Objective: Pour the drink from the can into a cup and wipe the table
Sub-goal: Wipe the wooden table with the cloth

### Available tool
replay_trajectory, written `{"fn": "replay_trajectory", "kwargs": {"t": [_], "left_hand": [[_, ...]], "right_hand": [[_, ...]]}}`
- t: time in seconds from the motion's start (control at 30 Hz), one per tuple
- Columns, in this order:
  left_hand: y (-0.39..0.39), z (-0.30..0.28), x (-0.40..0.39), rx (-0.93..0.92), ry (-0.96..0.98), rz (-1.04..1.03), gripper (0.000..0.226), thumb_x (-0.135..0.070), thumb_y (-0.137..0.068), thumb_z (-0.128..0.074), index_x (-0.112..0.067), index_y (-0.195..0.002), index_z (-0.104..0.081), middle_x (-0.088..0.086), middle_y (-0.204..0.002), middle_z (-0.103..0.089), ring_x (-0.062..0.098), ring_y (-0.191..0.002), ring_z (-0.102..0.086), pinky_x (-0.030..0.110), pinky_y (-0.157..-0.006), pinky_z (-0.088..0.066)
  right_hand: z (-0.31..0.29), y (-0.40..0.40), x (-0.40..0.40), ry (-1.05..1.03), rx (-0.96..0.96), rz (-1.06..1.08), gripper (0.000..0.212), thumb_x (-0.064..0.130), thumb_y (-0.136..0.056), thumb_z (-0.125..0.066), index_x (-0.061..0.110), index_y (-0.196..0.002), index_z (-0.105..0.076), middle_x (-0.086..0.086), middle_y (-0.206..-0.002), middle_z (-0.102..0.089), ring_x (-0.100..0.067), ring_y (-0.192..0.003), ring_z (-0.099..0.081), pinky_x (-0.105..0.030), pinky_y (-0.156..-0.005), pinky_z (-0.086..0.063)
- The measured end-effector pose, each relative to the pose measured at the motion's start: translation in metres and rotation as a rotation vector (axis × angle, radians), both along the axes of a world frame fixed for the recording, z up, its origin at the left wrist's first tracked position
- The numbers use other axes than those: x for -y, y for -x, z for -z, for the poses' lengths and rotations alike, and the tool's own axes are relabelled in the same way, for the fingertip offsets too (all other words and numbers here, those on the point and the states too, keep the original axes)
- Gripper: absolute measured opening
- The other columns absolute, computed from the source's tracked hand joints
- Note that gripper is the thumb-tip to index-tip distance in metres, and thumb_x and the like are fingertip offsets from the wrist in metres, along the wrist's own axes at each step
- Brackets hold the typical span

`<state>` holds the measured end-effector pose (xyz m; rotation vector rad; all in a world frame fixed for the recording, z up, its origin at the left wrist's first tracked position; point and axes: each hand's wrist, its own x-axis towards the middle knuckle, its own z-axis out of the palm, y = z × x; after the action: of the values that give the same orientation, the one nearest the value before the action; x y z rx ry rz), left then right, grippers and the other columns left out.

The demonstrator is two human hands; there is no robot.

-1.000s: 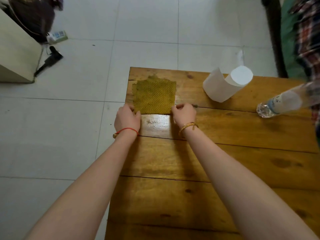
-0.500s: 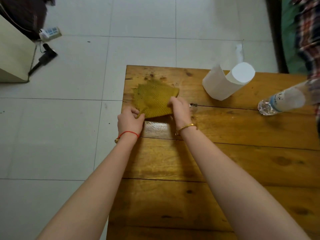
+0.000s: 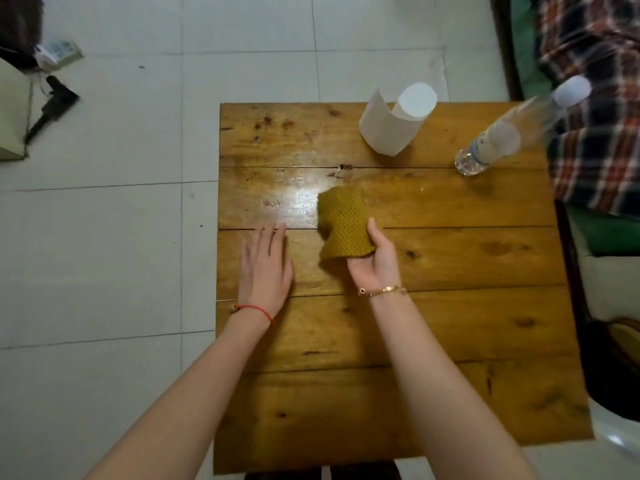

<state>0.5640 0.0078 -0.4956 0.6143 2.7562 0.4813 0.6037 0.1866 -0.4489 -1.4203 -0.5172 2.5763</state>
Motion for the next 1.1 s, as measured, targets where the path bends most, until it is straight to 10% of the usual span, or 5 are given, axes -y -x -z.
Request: {"fn": "replay_trajectory", "kwargs": {"t": [0.3, 0.83, 0.97, 1.1], "left_hand": [[-0.090, -0.004, -0.014, 0.097, 0.105, 0.149, 0.061, -0.034, -0.101, -0.030, -0.018, -0.156, -0.011, 0.006, -0.164, -0.012, 0.025, -0.152, -0.004, 0.055, -0.121, -0.008], [-0.217, 0.019, -0.037, 0.082, 0.100, 0.062, 0.061, -0.030, -0.102, -0.033, -0.017, -0.157, -0.009, 0.004, -0.165, -0.006, 0.023, -0.152, -0.001, 0.057, -0.120, -0.007], [-0.238, 0.024, -0.038, 0.066, 0.100, 0.031, 0.060, -0.031, -0.102, -0.033, -0.018, -0.156, -0.011, 0.004, -0.164, -0.009, 0.024, -0.152, -0.003, 0.057, -0.120, -0.006], [-0.250, 0.027, -0.043, 0.049, 0.083, 0.012, 0.060, -0.029, -0.102, -0.035, -0.018, -0.156, -0.011, 0.004, -0.164, -0.010, 0.024, -0.152, -0.003, 0.056, -0.121, -0.006]], "right_hand": [[-0.007, -0.129, -0.037, -0.697, 0.366, -0.071, 0.049, 0.024, -0.100, -0.049, 0.013, -0.147, -0.037, -0.008, -0.146, -0.047, -0.021, -0.132, -0.048, -0.043, -0.113, -0.038], [0.006, -0.273, -0.095, -1.189, 0.380, -0.339, 0.044, 0.021, -0.103, -0.040, 0.009, -0.146, -0.040, -0.007, -0.146, -0.046, -0.015, -0.134, -0.043, -0.026, -0.111, -0.037], [0.015, -0.286, -0.086, -1.190, 0.360, -0.399, 0.043, 0.020, -0.103, -0.040, 0.008, -0.145, -0.040, -0.007, -0.145, -0.047, -0.010, -0.131, -0.042, 0.003, -0.095, -0.032], [0.019, -0.305, -0.075, -1.208, 0.331, -0.536, 0.044, 0.019, -0.103, -0.042, 0.007, -0.145, -0.038, -0.004, -0.141, -0.050, -0.003, -0.124, -0.044, -0.007, -0.099, -0.035]]}}
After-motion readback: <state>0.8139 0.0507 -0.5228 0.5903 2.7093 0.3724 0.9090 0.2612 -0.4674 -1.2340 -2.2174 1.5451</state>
